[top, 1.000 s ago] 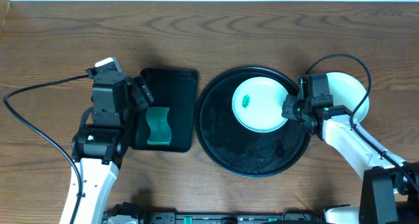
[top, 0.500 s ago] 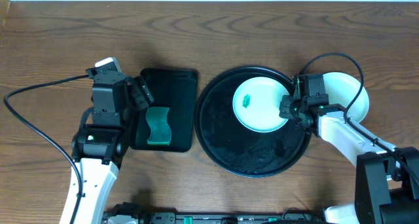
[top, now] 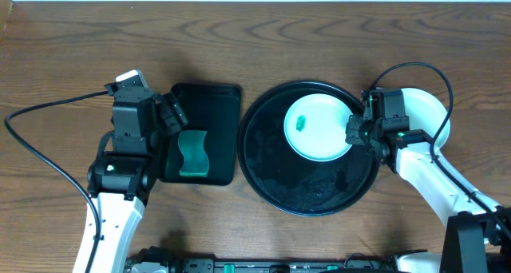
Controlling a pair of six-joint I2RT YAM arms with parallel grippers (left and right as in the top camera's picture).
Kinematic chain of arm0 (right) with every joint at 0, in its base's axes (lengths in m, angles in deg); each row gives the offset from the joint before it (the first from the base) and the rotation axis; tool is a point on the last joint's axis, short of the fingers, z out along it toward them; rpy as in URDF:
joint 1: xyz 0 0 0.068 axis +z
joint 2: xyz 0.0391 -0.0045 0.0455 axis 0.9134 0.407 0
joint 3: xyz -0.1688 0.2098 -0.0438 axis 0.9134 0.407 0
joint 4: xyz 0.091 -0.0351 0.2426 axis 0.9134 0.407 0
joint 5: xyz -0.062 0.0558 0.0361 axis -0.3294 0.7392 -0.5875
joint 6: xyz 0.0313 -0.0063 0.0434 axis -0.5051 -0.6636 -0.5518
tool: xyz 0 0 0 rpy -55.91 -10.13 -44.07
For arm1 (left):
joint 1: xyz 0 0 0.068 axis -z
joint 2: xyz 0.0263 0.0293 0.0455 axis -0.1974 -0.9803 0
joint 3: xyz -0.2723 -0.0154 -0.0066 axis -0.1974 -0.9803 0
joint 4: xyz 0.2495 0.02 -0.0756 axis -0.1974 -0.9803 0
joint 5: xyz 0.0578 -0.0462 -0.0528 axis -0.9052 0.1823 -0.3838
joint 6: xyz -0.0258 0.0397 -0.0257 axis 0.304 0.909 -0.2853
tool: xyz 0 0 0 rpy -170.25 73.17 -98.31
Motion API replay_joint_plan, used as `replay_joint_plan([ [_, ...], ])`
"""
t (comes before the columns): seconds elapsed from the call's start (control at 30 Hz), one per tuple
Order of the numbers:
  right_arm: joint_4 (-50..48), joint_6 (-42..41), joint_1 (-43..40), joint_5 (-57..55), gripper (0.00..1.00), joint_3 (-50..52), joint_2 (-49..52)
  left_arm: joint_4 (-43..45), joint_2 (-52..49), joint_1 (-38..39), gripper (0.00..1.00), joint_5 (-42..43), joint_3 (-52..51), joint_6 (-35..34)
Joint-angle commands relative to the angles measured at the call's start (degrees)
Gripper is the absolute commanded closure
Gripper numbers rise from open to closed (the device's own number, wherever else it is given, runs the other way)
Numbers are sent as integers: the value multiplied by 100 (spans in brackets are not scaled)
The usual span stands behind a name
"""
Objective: Clean dirty plates on tray and stack at the side
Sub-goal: 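Hold the plate steady on the round tray with the right gripper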
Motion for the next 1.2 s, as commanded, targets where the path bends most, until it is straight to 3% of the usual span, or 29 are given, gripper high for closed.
replay_joint_plan([
  [0.0, 42, 83, -57, -278, 83, 35, 114, 24, 2, -20, 18, -92, 94, 35],
  [0.27, -225, 81, -61, -269, 80, 35, 610, 24, 2, -20, 18, -92, 94, 35],
  [0.67, -225, 81, -61, -286, 86, 42, 640, 24, 2, -20, 18, -92, 94, 33],
  [1.17, -299, 81, -61, -310, 86, 79, 645, 24, 2, -20, 18, -92, 94, 33],
])
